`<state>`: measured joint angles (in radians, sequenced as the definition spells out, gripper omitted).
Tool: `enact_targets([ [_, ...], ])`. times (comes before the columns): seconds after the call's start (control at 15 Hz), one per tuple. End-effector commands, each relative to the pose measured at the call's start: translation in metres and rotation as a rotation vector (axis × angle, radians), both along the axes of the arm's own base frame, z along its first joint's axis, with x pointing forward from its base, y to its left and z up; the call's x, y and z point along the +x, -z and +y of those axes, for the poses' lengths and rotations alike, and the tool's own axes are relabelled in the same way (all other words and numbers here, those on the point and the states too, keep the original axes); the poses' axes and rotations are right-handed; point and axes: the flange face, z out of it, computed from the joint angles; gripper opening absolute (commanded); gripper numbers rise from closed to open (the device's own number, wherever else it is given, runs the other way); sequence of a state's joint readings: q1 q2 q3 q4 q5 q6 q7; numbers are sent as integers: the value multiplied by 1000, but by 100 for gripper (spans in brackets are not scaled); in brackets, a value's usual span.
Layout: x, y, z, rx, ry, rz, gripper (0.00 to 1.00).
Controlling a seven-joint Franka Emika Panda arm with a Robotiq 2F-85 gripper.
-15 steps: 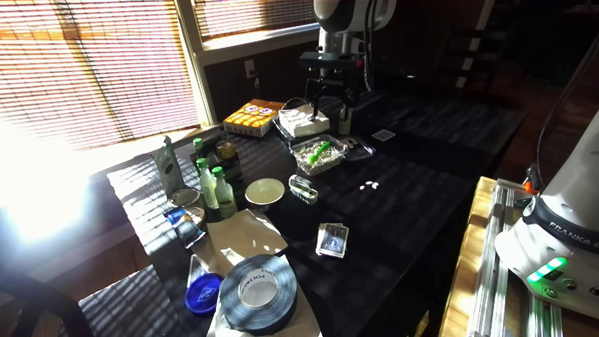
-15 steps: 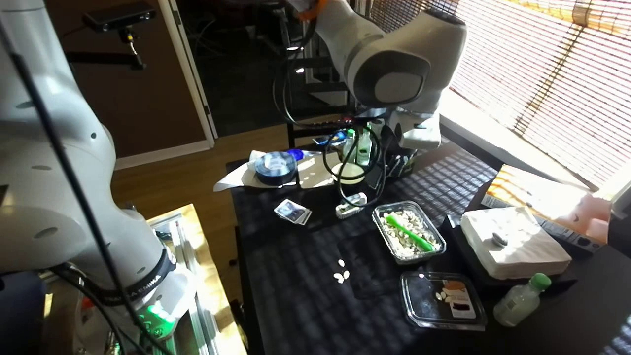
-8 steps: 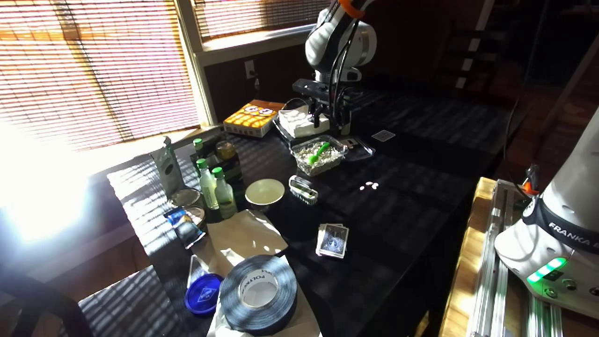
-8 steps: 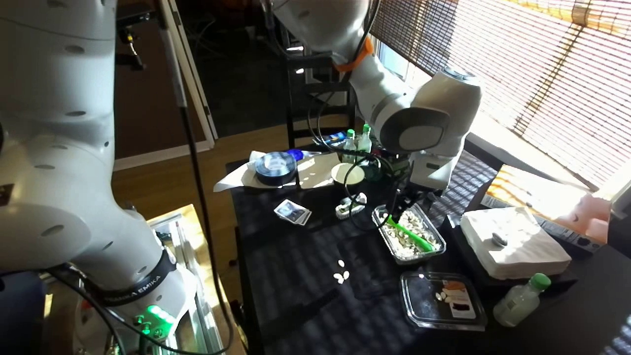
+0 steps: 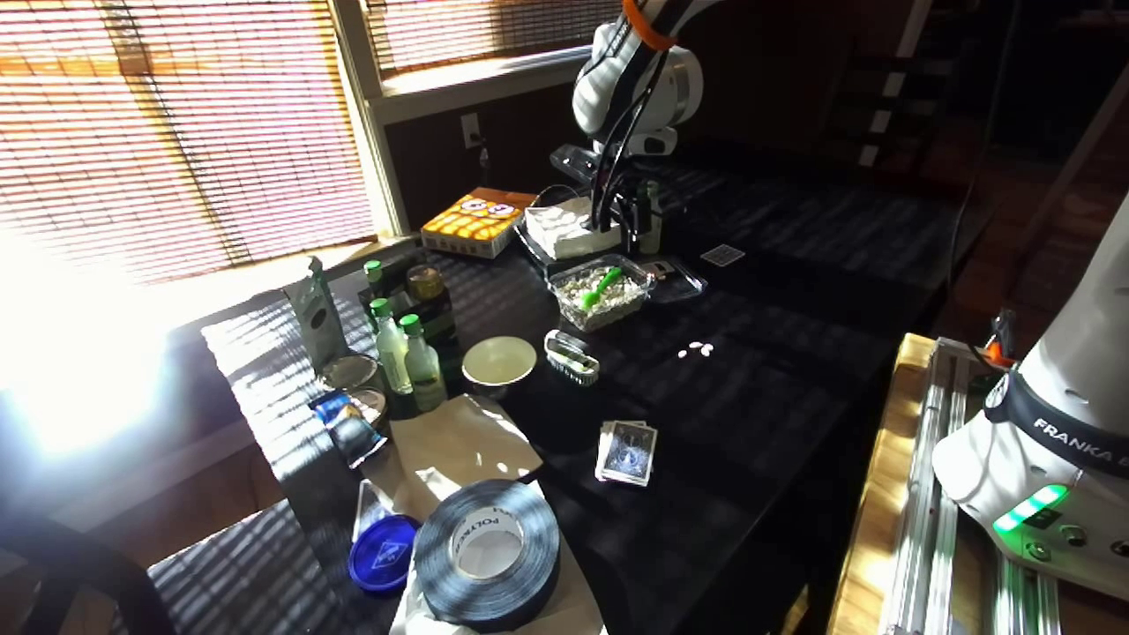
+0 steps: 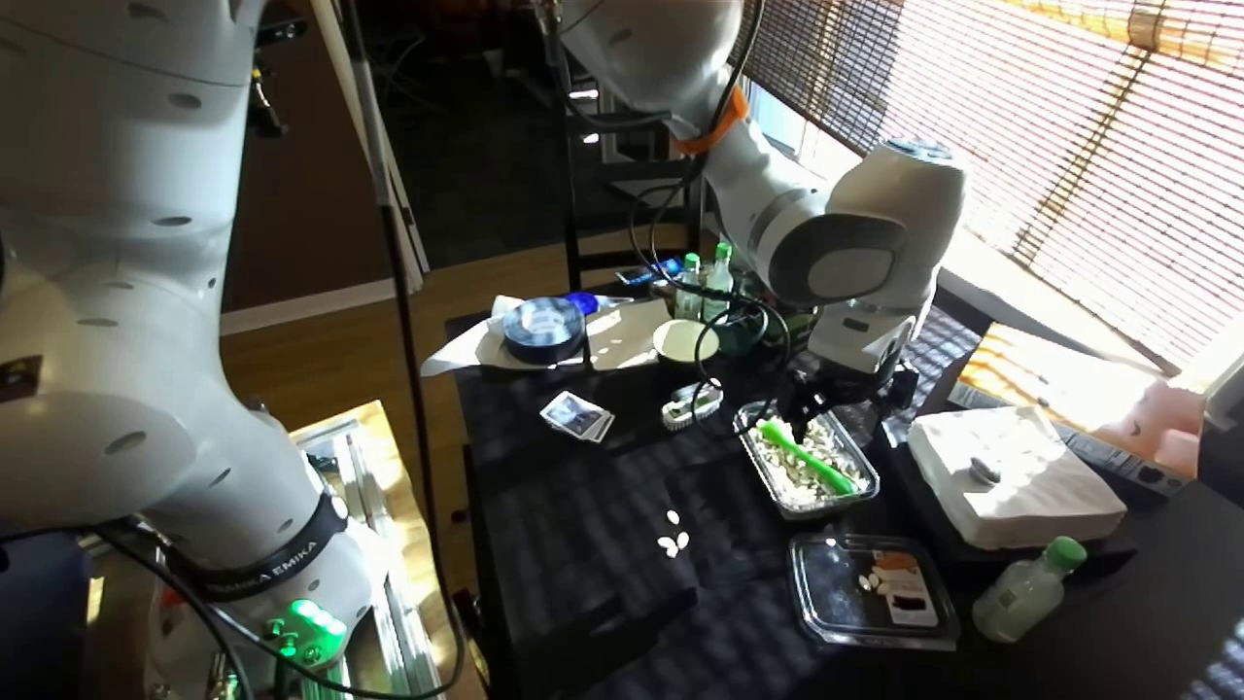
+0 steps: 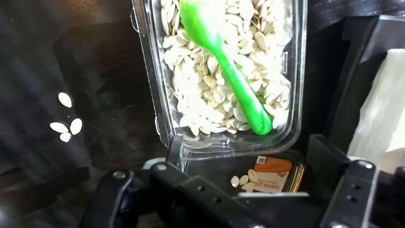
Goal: Pick up the spoon and put it back down
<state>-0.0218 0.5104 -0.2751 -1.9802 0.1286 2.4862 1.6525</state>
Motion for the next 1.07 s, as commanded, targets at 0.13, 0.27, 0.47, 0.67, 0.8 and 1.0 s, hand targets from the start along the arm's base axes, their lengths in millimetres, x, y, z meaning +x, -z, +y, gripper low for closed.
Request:
enact_targets([
  [0.13,-3,0,0,5,-167,-138,100],
  [0.27,-9,6,-5,26,-253,-198,100],
  [0.47,-16,12,-4,96,-365,-278,100],
  [0.67,-22,23,-2,191,-441,-339,100],
  [0.8,-28,33,-8,212,-421,-347,86],
  [1.0,-36,48,-18,193,-393,-341,79],
])
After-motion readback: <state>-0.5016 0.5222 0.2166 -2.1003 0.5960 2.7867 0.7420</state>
